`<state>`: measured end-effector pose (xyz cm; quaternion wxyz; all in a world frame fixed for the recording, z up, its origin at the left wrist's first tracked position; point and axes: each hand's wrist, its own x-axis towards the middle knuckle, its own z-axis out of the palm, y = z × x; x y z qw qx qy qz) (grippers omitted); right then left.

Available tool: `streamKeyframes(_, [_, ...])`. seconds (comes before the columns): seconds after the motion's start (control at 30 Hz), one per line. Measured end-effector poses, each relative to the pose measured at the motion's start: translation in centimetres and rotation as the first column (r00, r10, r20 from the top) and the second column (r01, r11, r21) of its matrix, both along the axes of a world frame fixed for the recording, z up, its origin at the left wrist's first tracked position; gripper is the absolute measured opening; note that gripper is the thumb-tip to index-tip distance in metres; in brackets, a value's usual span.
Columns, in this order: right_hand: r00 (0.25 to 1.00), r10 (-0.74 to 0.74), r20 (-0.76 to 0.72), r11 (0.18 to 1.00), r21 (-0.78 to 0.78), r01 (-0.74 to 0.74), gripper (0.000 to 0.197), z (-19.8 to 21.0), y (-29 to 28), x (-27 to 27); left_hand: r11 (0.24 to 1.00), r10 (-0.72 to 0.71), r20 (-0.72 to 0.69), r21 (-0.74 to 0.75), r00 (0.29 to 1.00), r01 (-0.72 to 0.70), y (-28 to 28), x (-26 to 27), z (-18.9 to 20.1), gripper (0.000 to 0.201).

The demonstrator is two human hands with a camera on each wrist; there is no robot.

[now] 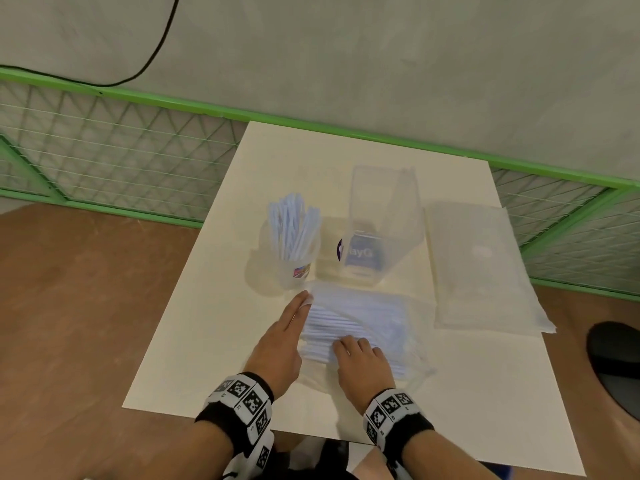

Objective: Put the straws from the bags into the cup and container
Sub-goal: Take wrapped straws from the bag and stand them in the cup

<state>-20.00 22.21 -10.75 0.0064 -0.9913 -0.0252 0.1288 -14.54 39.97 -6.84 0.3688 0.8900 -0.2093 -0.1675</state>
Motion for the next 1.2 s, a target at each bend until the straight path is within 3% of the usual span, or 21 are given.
streamKeyframes(0.17, [0.999, -0.03, -0.016, 0.999, 0.025, 0.03, 0.038, -0.3, 0.3, 0.1, 1.0, -0.004, -0.001, 0.028, 1.0, 0.004, 0.1, -0.1, 0.0, 0.101])
streamKeyframes(0.33, [1.0, -0.028, -0.006, 0.999, 0.026, 0.029, 0.045, -0.2, 0.2, 0.5, 0.999, -0.011, -0.008, 0.045, 1.0, 0.011, 0.1, -0.1, 0.3, 0.101])
streamKeyframes(0.7, [0.999, -0.022, 0.028, 1.0, 0.009, 0.022, 0.029, -0.6, 0.5, 1.2, 0.999, -0.003, -0.021, 0.046, 1.0, 0.004, 0.1, -0.1, 0.2, 0.103])
streamKeyframes(0.77, [0.999, -0.037, 0.031, 0.999, 0.018, 0.036, 0.034, -0.5, 0.6, 1.2, 0.999, 0.0, -0.024, 0.04, 1.0, 0.001, 0.1, -0.1, 0.2, 0.104])
streamKeyframes(1.2, [0.995, -0.012, -0.099, 1.0, 0.025, 0.014, 0.037, 0.5, 0.7, 2.0, 0.999, -0.008, 0.003, 0.045, 1.0, 0.008, 0.2, 0.0, 0.1, 0.102])
